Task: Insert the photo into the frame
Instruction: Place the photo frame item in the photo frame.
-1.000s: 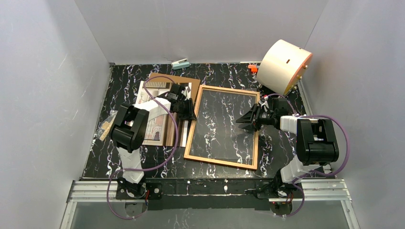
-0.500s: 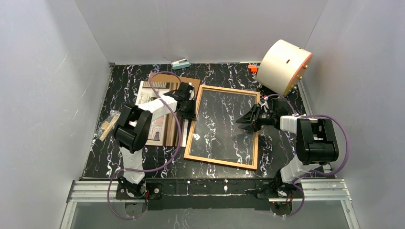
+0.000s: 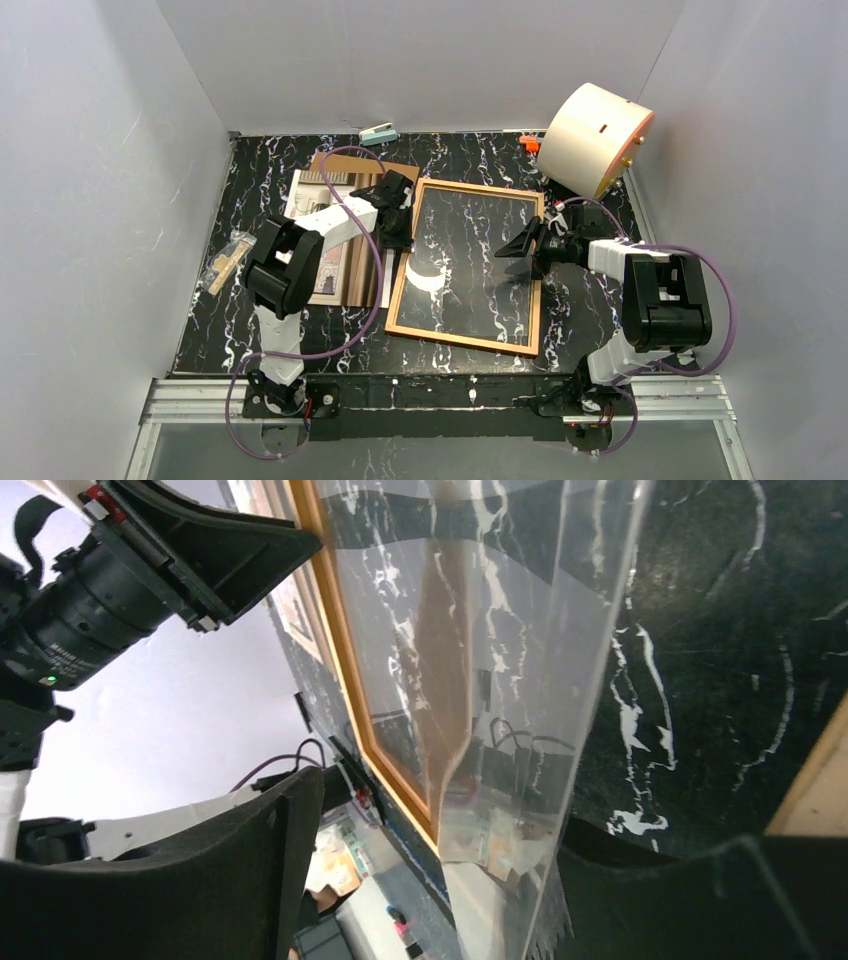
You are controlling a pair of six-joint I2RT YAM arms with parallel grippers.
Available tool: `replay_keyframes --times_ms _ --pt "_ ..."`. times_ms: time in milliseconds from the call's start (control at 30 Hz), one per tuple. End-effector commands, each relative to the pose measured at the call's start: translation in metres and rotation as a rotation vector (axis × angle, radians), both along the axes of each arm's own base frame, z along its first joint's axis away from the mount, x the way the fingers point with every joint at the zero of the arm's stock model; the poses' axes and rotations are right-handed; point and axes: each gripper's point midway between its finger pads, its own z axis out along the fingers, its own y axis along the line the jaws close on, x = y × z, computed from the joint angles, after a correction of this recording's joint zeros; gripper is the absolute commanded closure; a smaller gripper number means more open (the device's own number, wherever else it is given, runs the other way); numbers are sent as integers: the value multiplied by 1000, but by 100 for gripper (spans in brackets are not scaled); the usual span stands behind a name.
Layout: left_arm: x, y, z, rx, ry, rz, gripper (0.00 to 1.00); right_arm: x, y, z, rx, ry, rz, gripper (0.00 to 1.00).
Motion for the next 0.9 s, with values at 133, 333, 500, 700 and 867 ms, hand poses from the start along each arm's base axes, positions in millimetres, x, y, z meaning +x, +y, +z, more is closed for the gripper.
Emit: replay_keyframes --times_ms 133,333,500,700,867 --pt "-28 46 -45 204 122 38 84 5 -17 -3 -153 9 -54 27" --pt "-27 40 -39 175 119 31 84 4 -30 -10 -244 0 -83 24" --pt "-26 36 -34 154 113 26 83 1 -47 -17 -349 7 -120 23" --pt "-22 29 -18 116 89 8 78 -4 -63 -14 -444 -28 -156 23" --pt "-17 20 2 64 62 -4 67 -6 -77 -10 -523 -54 -191 23"
